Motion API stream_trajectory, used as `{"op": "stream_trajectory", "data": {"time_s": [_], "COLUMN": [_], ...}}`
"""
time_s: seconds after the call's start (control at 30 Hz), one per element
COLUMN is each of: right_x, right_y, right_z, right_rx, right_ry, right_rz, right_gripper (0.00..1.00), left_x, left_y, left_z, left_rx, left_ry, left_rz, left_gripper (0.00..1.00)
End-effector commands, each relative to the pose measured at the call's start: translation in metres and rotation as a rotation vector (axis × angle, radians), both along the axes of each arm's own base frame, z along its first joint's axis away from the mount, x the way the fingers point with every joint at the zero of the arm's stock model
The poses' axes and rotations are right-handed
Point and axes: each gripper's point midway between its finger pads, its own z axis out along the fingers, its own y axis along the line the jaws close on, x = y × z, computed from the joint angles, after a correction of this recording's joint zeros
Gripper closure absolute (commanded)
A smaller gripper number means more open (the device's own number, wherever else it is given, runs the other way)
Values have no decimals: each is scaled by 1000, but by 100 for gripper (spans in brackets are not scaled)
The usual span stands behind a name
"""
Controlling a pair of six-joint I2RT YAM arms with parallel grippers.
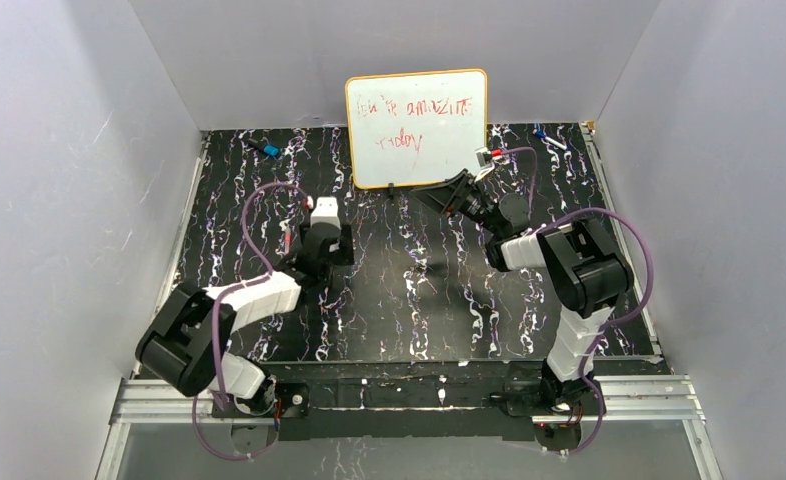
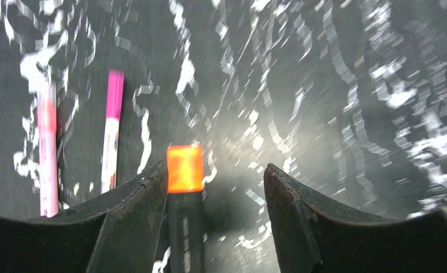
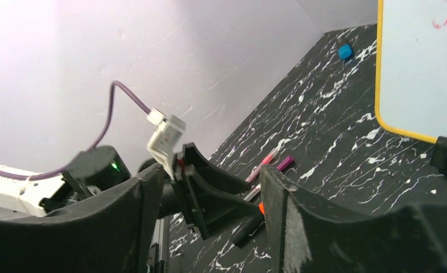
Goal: Insert the pens into the pen caps
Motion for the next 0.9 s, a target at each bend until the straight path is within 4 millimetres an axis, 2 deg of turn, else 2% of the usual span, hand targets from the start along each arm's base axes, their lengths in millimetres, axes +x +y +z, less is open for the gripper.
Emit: {"op": "stream_trajectory", "data": {"time_s": [0.0,0.07,0.13,0.2,0.23,0.27,0.33,0.37,0.5,0.67,0.87], "right_x": [-9,9,23,46,59,73,95,106,113,103,101], "right_y": [-20,-21,-21,-25,-31,-39,-59,-67,-79,-84,-93], "right_z": [63,48,37,20,8,1,-14,-9,-7,-1,12], "right_rx": [96,26,-88,-247,-354,-445,-624,-687,-774,-771,-778], "right_ry": [-240,-141,-83,-6,28,64,126,119,120,104,66], "right_rz": [-63,-108,-145,-223,-277,-340,-442,-485,-526,-536,-581], "right_gripper": [26,3,1,1,1,1,1,1,1,1,1], "left_x": [31,43,52,60,64,70,78,82,90,95,99], "left_y": [-9,-9,-5,-3,-4,-5,-5,-4,5,25,34], "left_z": [83,104,120,133,139,153,167,173,194,198,194], "left_rx": [-57,-156,-244,-261,-257,-253,-247,-248,-265,-358,-375], "left_ry": [-107,-103,-72,-36,-27,-43,-76,-101,-182,-208,-203], "left_rz": [-79,-149,-227,-277,-299,-321,-338,-341,-356,-334,-333], "left_gripper": [39,38,37,34,6,2,2,2,2,2,2]}}
